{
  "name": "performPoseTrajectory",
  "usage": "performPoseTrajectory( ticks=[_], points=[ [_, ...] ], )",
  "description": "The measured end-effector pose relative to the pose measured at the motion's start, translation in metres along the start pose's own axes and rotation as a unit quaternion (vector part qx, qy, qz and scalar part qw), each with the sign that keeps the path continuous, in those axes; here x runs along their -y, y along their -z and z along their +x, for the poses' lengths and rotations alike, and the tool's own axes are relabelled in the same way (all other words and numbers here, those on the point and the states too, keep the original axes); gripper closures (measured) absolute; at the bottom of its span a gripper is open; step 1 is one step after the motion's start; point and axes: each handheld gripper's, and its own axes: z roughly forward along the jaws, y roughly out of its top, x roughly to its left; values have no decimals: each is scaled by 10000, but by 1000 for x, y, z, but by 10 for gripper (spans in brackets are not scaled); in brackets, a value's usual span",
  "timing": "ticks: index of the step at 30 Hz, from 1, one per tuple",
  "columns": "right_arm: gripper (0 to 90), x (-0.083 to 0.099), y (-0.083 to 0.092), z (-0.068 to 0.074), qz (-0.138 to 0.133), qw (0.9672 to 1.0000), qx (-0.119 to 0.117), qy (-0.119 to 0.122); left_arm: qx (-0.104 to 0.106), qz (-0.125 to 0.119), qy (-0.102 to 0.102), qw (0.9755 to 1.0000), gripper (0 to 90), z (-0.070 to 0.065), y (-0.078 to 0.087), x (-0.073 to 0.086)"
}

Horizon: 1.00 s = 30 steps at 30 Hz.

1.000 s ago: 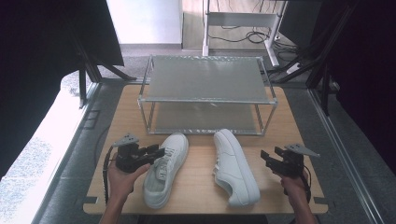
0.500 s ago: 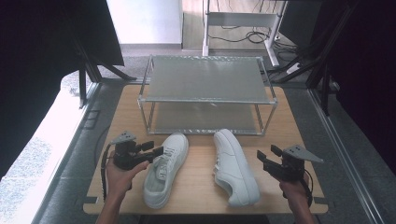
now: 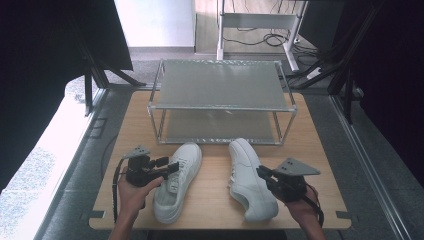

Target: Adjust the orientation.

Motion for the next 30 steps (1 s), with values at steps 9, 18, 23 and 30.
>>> performPoseTrajectory(
  ticks=[9,18,23,30],
  points=[
    [879,9,-37,32,683,9952,-387,584,-9,33,43,10000,434,-1,0,2],
    [900,15,-40,18,824,9957,-309,282,-8,39,121,9999,430,4,2,3],
    [900,16,-37,13,815,9958,-276,309,-68,82,166,9998,427,5,1,4],
    [900,16,-32,4,813,9961,-233,261,-36,114,161,9998,432,5,2,4]
  ],
)
